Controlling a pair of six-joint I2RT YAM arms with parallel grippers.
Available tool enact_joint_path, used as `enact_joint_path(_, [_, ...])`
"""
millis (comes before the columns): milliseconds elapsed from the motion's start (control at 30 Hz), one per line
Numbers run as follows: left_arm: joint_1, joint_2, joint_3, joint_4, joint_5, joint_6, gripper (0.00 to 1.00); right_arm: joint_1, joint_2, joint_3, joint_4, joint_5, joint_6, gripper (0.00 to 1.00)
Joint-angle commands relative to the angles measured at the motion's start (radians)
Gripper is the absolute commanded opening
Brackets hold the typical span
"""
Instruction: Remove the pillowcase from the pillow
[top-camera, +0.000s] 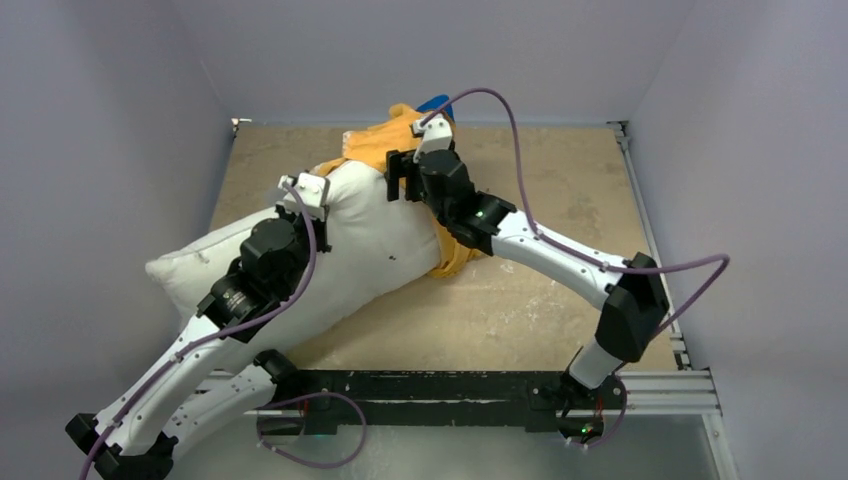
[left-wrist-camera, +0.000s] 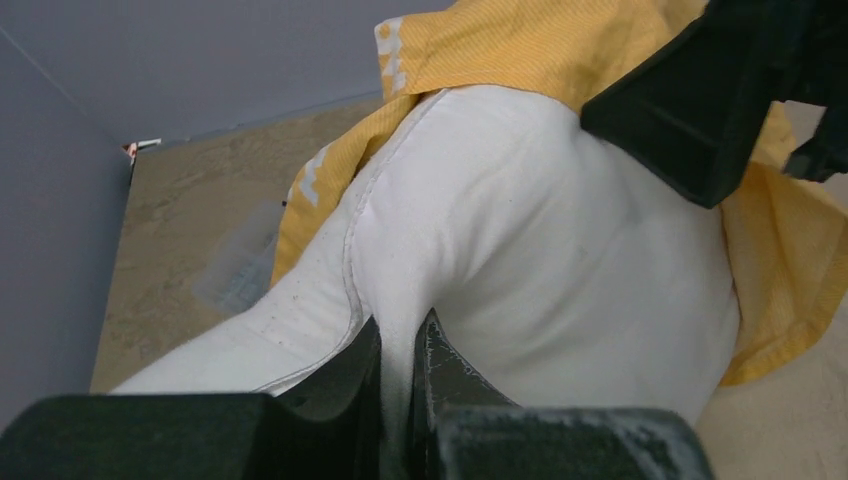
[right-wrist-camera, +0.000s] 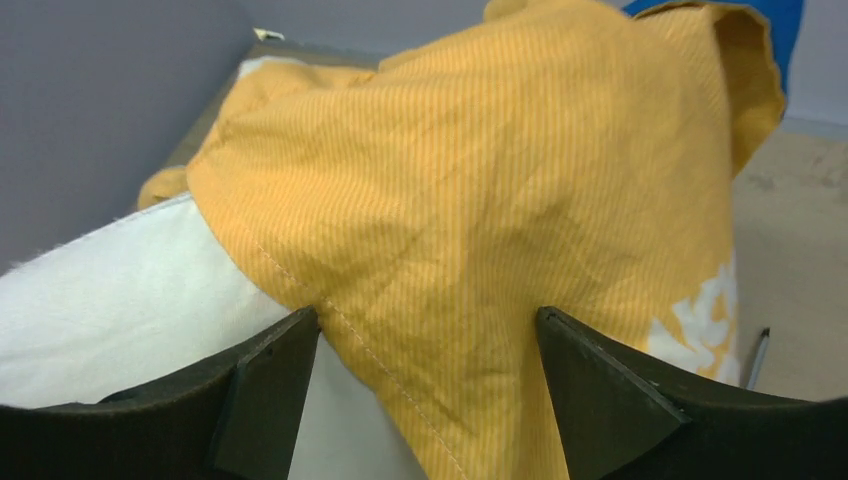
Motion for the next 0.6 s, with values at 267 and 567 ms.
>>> enact_joint_path(267, [-0.001,-0.073,-0.015,0.150,0.076,0.009,0.00,-0.022,0.052,0.075,-0.188,0.392,0.158,0.23])
enact_joint_path(567, [-0.001,-0.164,-0.061,0.191,0.041,0.013,0.00,-0.218,-0.056,-0.024,-0.116,0.321,0.168,0.00])
